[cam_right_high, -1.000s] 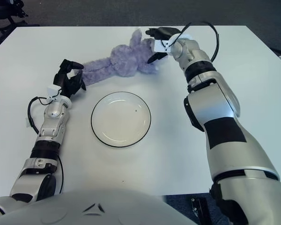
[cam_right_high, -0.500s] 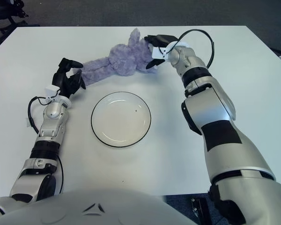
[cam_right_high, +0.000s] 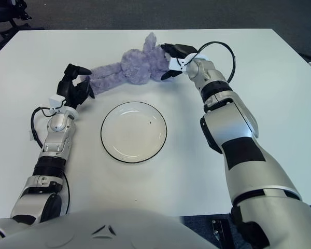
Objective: Put the doll into the plate.
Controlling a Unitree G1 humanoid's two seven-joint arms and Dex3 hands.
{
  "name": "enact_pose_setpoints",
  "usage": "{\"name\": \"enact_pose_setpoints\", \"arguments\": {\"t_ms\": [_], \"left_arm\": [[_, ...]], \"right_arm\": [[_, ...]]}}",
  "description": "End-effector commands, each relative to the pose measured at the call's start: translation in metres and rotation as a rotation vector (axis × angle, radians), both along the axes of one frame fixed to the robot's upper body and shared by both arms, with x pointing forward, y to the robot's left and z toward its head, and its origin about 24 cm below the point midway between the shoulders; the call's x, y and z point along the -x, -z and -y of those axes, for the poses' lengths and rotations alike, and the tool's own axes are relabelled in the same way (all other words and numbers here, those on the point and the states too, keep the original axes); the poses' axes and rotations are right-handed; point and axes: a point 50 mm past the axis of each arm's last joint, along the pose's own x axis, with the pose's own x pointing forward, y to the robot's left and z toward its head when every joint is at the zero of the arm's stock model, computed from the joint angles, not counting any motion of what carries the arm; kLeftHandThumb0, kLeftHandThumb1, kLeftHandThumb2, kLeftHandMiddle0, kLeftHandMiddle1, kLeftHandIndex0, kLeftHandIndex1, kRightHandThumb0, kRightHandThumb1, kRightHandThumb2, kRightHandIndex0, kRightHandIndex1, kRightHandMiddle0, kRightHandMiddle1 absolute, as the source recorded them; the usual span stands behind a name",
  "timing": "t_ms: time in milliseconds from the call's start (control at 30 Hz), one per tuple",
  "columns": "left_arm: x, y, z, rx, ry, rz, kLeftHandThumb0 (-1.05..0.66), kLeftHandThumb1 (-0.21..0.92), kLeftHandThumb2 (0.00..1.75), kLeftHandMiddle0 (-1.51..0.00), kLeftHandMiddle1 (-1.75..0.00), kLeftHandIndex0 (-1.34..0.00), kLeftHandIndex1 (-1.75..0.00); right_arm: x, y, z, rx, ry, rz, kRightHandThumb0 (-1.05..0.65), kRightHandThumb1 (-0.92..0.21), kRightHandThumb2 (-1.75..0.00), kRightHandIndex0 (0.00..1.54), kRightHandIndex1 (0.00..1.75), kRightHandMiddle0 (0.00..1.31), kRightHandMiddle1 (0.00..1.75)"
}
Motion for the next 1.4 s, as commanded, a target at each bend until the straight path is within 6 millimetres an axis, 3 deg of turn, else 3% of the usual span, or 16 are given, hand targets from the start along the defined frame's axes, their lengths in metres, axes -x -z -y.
{"name": "enact_pose_setpoints", "arguments": {"t_ms": [0,200,267,300,400,567,667,733,1133,1267,1367], "left_arm": [[0.008,0.014,-0.002,0.006,-0.007,-0.036,-0.35,0.92,0.36,-1.04,-1.75,-0.37,-1.57],[0.007,0.014,-0.001,0.007,-0.004,-0.033,-0.35,0.92,0.36,-1.04,-1.75,-0.37,-1.57],[0.007,0.014,-0.001,0.007,-0.003,-0.032,-0.35,0.92,0.36,-1.04,-1.75,-0.37,-1.57],[0.007,0.014,-0.001,0.007,-0.003,-0.032,-0.35,0.92,0.36,-1.04,-1.75,-0.37,-1.57],[0.007,0.014,-0.001,0.007,-0.002,-0.032,-0.35,0.92,0.36,-1.04,-1.75,-0.37,-1.57],[0.007,0.014,0.000,0.007,-0.002,-0.031,-0.35,0.92,0.36,-1.03,-1.75,-0.37,-1.57],[0.007,0.014,0.000,0.005,0.000,-0.031,-0.35,0.92,0.36,-1.04,-1.75,-0.37,-1.57],[0.007,0.014,0.000,0.005,0.001,-0.030,-0.35,0.92,0.36,-1.04,-1.75,-0.37,-1.57],[0.007,0.014,0.001,0.006,0.005,-0.029,-0.35,0.92,0.36,-1.04,-1.75,-0.37,-1.57],[0.007,0.013,0.001,0.006,0.007,-0.028,-0.35,0.92,0.36,-1.04,-1.75,-0.37,-1.57],[0.006,0.013,0.001,0.005,0.008,-0.028,-0.35,0.92,0.36,-1.04,-1.75,-0.37,-1.57]], "right_arm": [[0.004,0.022,0.007,0.012,0.041,-0.081,-0.51,-0.79,-0.01,0.40,0.02,0.45,0.05],[0.005,0.026,0.007,0.042,0.086,0.019,-0.41,-0.85,-0.01,0.64,0.08,0.67,0.16],[0.006,0.028,0.007,0.048,0.104,0.079,-0.38,-0.89,-0.08,0.61,0.49,0.64,0.76],[0.007,0.029,0.007,0.049,0.109,0.100,-0.24,-0.90,-0.10,0.57,0.82,0.64,0.89],[0.009,0.032,0.006,0.047,0.118,0.161,-0.08,-0.85,-0.26,0.49,1.24,0.64,1.08],[0.010,0.034,0.005,0.046,0.121,0.200,-0.02,-0.80,-0.38,0.45,1.42,0.63,1.18],[0.013,0.038,0.005,0.049,0.118,0.255,-0.01,-0.60,-0.82,0.45,1.53,0.48,1.56],[0.014,0.038,0.005,0.047,0.113,0.269,0.00,-0.55,-0.93,0.46,1.54,0.44,1.65],[0.022,0.038,0.009,-0.023,0.083,0.420,0.00,-0.44,-1.14,0.49,1.64,0.39,1.75],[0.027,0.040,0.013,0.004,0.059,0.513,0.00,-0.38,-1.19,0.52,1.72,0.50,1.60],[0.032,0.043,0.017,0.017,0.037,0.572,0.00,-0.36,-1.22,0.52,1.74,0.50,1.60]]}}
